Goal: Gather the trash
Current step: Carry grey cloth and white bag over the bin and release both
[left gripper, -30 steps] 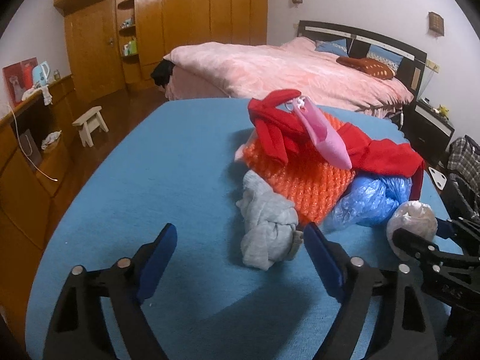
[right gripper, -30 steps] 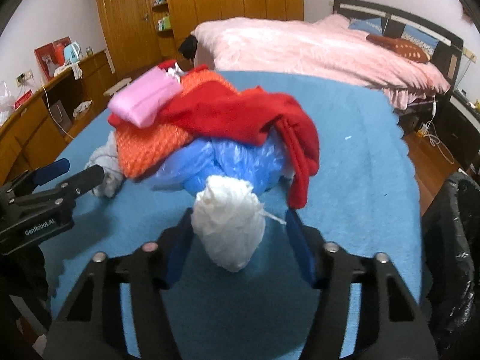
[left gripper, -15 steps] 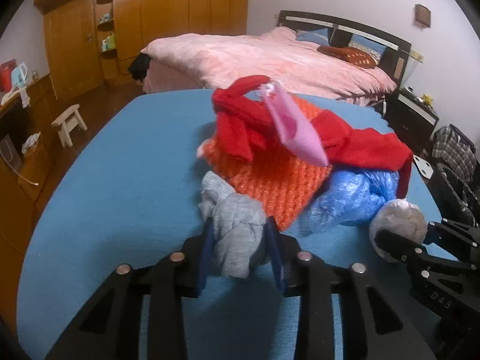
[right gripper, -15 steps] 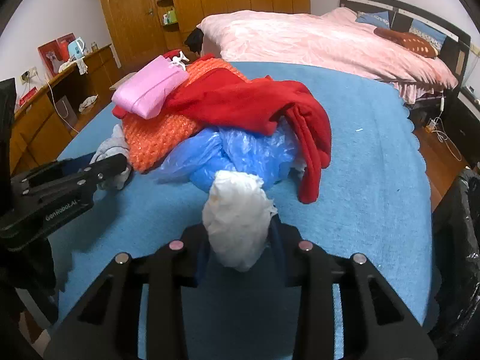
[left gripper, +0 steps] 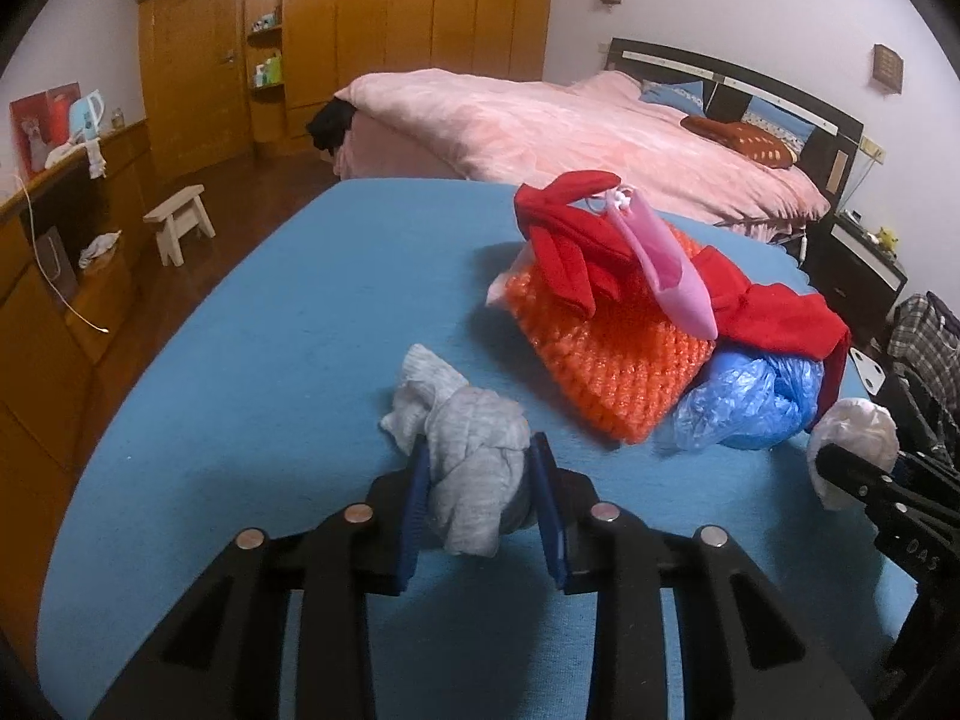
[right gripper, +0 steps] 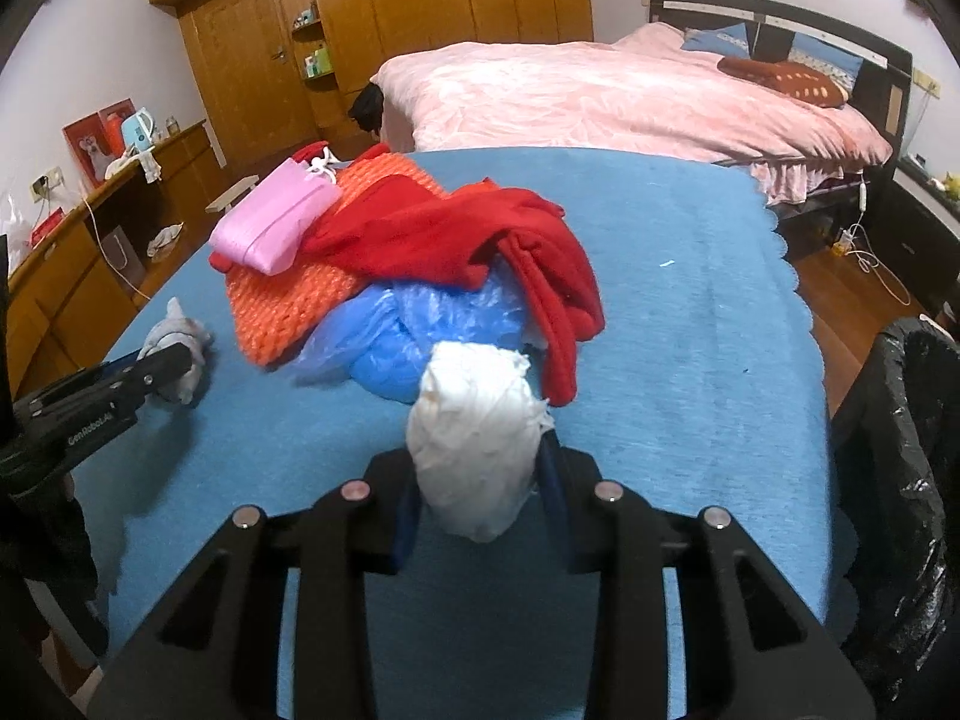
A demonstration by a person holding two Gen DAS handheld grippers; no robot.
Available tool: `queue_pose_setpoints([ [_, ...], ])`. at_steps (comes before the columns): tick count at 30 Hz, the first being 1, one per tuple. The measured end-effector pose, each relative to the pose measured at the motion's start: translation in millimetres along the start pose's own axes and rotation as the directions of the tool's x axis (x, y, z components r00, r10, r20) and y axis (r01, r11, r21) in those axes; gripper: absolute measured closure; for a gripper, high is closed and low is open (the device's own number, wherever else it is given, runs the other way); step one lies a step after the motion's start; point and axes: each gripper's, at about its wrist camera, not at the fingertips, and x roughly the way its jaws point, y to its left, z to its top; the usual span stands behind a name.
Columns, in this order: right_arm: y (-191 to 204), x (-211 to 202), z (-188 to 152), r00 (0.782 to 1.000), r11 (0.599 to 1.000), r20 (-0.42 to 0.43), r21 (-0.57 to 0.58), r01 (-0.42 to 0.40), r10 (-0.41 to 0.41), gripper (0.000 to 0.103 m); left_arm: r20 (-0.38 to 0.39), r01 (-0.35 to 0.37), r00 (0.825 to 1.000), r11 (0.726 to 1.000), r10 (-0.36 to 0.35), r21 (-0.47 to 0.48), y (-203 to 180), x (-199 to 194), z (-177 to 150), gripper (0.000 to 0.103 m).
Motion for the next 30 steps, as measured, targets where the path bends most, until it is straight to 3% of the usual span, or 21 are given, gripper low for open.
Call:
queue_pose_setpoints([
  [12,-7.5,-17.7,4.3,0.999,1.000,0.033,0.012,-0.002,0.001,0.070,0.043,0.012,0.999,0.999,-0.014,0.047,-23.6,-22.7,2.8,0.071],
  [30,-56.9,-78.0,6.5,0.990,0.994,0.118,0.085,0.071,-0.081,0.070,0.062,0.153,0.984,0.974,-0.165,0.168,-112.7,-50.6,13.7,0.071],
])
